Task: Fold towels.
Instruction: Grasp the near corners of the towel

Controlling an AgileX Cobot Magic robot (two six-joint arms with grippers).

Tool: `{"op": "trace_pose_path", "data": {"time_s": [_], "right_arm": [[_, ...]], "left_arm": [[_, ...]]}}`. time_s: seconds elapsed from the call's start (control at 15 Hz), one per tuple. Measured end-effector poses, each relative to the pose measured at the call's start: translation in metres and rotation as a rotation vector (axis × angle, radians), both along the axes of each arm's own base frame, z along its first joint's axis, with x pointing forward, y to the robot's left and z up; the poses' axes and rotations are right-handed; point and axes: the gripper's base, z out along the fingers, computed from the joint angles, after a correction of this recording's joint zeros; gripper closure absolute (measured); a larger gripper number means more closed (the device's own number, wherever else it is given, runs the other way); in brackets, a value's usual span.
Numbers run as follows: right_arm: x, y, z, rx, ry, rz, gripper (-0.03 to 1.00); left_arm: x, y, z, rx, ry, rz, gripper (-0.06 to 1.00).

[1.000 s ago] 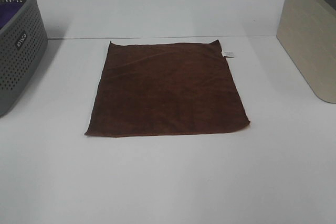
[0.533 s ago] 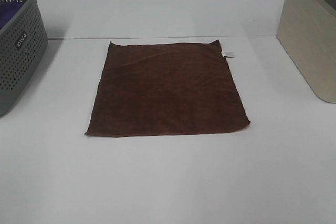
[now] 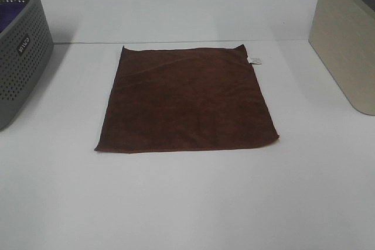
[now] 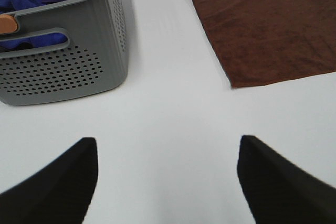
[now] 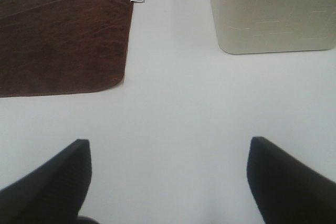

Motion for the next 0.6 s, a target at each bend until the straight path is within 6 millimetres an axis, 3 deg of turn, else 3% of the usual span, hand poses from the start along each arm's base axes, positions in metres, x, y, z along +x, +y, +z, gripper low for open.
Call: {"op": "trace_pose_path", "data": {"time_s": [0.6], "right_arm": [[0.0000,0.0000,0.0000,0.000,0.000,0.000,0.20]], "left_arm": [[0.0000,0.0000,0.0000,0.000,0.000,0.000,0.24]]}}
